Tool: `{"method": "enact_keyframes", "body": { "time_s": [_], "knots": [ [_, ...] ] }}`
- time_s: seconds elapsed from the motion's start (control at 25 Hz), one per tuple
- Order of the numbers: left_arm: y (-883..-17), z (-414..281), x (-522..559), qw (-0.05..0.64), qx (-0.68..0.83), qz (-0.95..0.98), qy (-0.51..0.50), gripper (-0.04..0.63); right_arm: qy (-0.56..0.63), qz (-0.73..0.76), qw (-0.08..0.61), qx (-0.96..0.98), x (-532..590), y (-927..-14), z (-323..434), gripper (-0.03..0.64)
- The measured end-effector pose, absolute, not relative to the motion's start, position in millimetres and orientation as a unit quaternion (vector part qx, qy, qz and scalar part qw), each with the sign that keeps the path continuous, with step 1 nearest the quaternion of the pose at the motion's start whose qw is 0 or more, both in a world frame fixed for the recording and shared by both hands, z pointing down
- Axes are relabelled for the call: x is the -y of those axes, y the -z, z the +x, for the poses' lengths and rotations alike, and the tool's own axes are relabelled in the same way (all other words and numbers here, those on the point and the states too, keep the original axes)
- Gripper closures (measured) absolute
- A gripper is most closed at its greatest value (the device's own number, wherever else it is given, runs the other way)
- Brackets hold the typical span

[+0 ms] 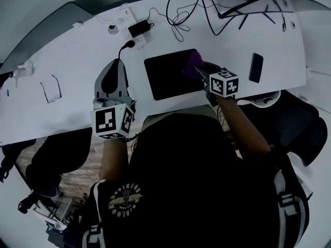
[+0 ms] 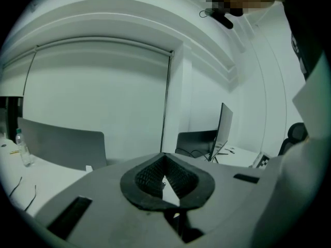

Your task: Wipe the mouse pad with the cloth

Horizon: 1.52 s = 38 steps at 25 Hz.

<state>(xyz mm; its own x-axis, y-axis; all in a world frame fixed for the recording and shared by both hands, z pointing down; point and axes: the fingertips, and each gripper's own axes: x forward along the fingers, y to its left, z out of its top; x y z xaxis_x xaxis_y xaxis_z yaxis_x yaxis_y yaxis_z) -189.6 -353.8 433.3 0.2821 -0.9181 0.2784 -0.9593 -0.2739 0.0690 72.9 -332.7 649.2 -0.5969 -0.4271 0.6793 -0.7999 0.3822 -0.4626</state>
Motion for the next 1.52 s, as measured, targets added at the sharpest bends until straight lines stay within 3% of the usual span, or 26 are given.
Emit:
{"method": "enact_keyframes", "body": {
  "time_s": [0.28, 0.56, 1.0, 1.52],
  "knots": [
    [-420.6, -222.7, 326.1, 0.096, 0.601, 0.788, -0.09, 0.594, -0.45, 0.257, 0.155, 0.841, 277.5, -596.8, -39.4, 0.528],
    [-421.3, -249.5, 292.8, 0.089, 0.604, 0.786, -0.097, 0.594, -0.445, 0.233, 0.224, 0.835, 245.6, -666.6, -99.1, 0.528],
    [-420.1, -251.6, 269.0, 0.087, 0.605, 0.785, -0.099, 0.594, -0.43, 0.339, 0.286, 0.786, 254.5, -726.6, -32.5, 0.528],
    [-401.9, -184.5, 265.9, 0.074, 0.593, 0.796, -0.093, 0.594, -0.425, 0.406, 0.314, 0.745, 242.7, -742.6, 93.0, 0.528]
  ]
}}
